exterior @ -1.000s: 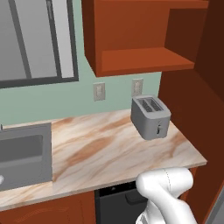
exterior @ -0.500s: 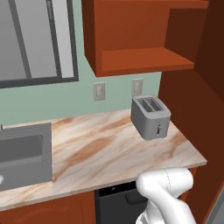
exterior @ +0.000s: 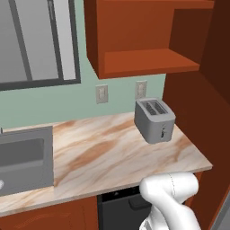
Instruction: Close all open cabinet doors.
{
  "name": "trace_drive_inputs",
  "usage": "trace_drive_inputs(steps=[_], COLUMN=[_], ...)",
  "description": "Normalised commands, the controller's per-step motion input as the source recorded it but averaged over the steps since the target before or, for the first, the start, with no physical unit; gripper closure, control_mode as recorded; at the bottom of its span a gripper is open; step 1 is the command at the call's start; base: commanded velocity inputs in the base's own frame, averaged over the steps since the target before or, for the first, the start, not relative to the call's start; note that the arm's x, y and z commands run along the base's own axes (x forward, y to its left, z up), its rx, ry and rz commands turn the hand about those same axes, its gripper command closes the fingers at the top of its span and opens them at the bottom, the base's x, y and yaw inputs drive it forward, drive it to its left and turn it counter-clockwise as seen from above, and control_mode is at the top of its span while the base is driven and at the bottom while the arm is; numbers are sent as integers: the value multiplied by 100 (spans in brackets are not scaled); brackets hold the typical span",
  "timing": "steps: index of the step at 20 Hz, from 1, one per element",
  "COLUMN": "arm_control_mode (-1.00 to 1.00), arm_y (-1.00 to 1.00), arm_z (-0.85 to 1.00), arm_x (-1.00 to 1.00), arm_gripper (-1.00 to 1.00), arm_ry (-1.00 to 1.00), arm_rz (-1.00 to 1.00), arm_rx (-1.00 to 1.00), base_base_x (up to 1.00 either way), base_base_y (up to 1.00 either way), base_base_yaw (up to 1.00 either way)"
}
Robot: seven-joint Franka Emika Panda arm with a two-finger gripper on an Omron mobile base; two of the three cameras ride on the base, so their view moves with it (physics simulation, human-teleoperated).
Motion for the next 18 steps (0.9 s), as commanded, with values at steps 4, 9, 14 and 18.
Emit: trace_drive_inputs(steps=[4,9,14,18], arm_control_mode=[-100,-100,-100,-100], arm_y=[-24,-14,-6,0], arm_z=[-6,-6,-10,-12], arm_x=[18,5,6,11], arm_gripper=[-100,-100,-100,-100], arm_ry=[-5,-5,-5,-4], arm_rz=[0,0,0,0], arm_rx=[1,0,0,0], base_base_x=[0,0,0,0], base_base_y=[0,0,0,0], base_base_yaw=[0,0,0,0])
